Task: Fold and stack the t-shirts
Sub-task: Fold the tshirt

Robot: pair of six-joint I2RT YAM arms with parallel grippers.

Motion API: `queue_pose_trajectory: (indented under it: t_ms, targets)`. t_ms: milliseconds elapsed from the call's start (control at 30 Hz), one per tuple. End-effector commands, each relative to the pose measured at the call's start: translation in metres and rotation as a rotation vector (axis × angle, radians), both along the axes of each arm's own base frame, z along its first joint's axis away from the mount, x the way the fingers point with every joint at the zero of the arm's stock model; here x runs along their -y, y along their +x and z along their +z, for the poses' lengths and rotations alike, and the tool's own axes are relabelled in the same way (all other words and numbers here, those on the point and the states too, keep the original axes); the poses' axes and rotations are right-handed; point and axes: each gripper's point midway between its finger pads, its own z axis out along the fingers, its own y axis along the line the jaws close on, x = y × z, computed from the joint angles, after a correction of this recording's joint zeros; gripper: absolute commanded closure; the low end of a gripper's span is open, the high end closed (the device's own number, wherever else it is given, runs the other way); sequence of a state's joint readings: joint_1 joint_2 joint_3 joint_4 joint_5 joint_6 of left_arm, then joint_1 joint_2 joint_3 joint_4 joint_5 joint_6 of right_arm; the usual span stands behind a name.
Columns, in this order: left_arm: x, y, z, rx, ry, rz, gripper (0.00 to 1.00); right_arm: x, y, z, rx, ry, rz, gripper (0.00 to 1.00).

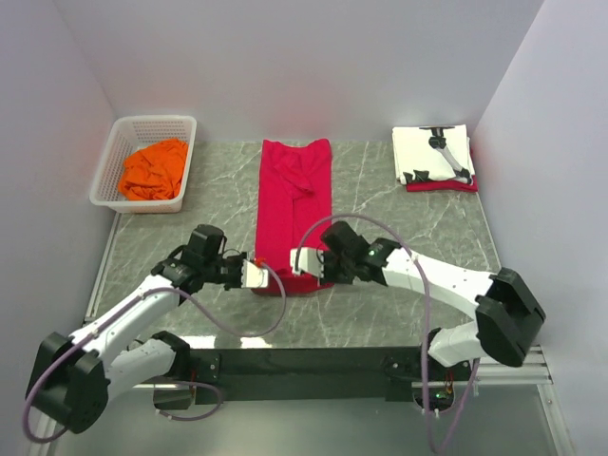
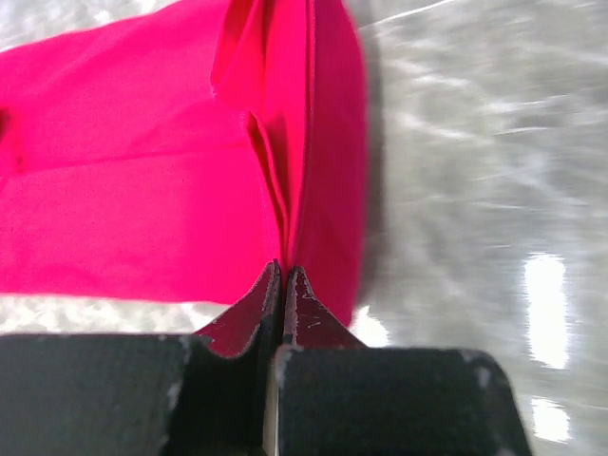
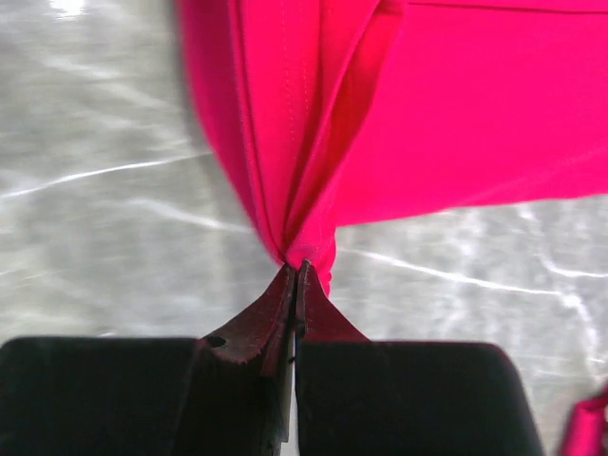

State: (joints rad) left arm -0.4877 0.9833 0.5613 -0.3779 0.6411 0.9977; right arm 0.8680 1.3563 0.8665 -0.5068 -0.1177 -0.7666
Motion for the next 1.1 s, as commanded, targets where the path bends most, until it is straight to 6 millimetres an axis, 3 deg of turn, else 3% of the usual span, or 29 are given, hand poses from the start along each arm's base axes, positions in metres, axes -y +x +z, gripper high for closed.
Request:
queue_pose_trajectory:
  t_ms: [0, 133, 533, 667, 733, 900, 1067]
  targets:
    - [0.008, 0.039, 0.029, 0.143, -0.069, -0.018, 0.99, -0.004, 0.040, 0.018, 0.088, -0.002, 0.016, 1.00]
    - [0.005, 0.069, 0.029, 0.231, -0.072, -0.026, 0.99, -0.009, 0.070, 0.028, 0.134, -0.004, 0.036, 1.00]
    - [-0.001, 0.168, 0.029, 0.317, -0.093, -0.056, 0.99, -0.010, 0.151, 0.029, 0.165, -0.025, 0.007, 1.00]
    - [-0.002, 0.187, 0.013, 0.302, -0.090, -0.052, 0.99, -0.009, 0.172, 0.020, 0.158, -0.037, -0.002, 1.00]
    - [0.000, 0.200, 0.017, 0.335, -0.095, -0.056, 0.99, -0.011, 0.183, 0.018, 0.158, -0.039, -0.001, 1.00]
    - [-0.002, 0.222, 0.005, 0.341, -0.089, -0.051, 0.99, -0.011, 0.208, 0.017, 0.170, -0.042, -0.006, 1.00]
    - [-0.002, 0.240, -0.002, 0.338, -0.088, -0.041, 0.99, -0.011, 0.221, 0.006, 0.161, -0.052, -0.007, 1.00]
